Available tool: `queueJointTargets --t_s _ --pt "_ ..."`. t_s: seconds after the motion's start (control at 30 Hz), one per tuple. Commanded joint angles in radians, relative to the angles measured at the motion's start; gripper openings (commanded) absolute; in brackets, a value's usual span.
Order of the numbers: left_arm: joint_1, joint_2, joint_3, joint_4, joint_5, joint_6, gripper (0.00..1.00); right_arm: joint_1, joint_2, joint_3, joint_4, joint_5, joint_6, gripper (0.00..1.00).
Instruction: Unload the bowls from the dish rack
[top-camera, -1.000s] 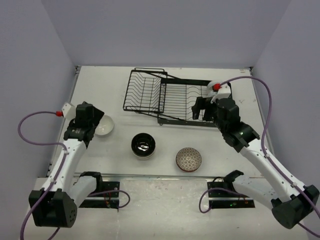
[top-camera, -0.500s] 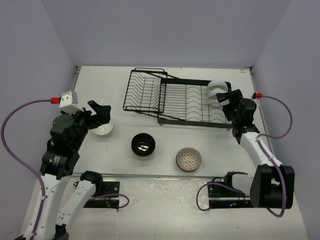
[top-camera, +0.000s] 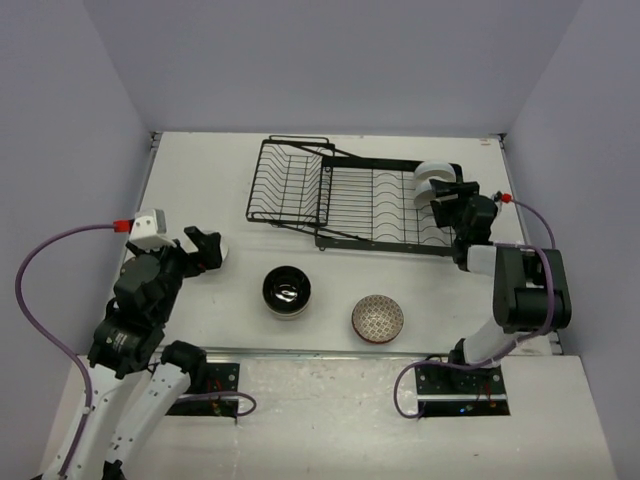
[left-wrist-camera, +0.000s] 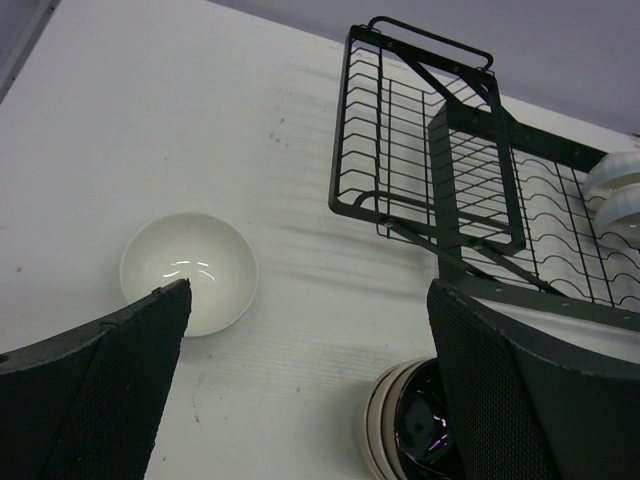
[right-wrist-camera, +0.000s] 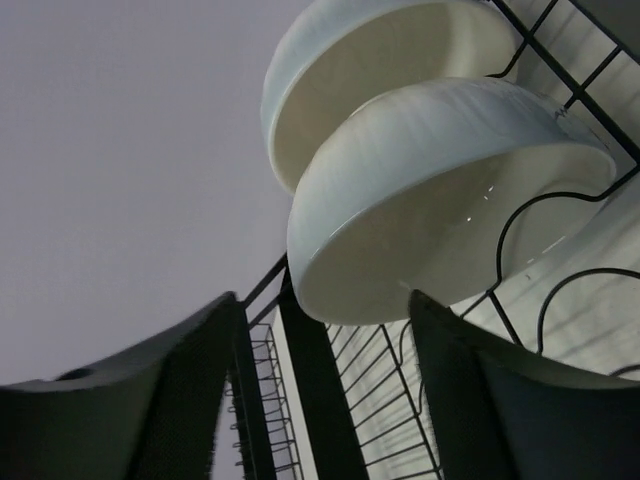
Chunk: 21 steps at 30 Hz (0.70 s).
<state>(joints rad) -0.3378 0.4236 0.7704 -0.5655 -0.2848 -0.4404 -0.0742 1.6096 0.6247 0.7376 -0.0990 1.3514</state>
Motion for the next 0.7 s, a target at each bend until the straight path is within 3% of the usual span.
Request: queueJointTargets --t_s 0.0,0.13,0.27,0.5,0.67 --pt "-0.021 -0.011 -0.005 0.039 -0.031 0.032 1.0 -0.004 0.073 0.012 0.235 -0.013 0.109 0.64" --pt "-0.043 -0.011 -0.013 0.05 -0.005 0.04 1.0 -0.004 0.119 0.024 0.287 -0.031 0.103 0.54" --pt "-0.049 -0.011 -0.014 0.053 -0.002 0.042 1.0 -0.003 0.141 0.018 0.304 -0.027 0.098 0.3" --pt "-0.055 -0.008 -0.019 0.061 0.009 0.045 1.0 -0.004 0.176 0.029 0.313 -0.027 0.095 0.27" --pt "-0.055 -0.006 -0.02 0.062 0.013 0.046 1.0 -0.004 0.174 0.021 0.348 -0.028 0.083 0.13"
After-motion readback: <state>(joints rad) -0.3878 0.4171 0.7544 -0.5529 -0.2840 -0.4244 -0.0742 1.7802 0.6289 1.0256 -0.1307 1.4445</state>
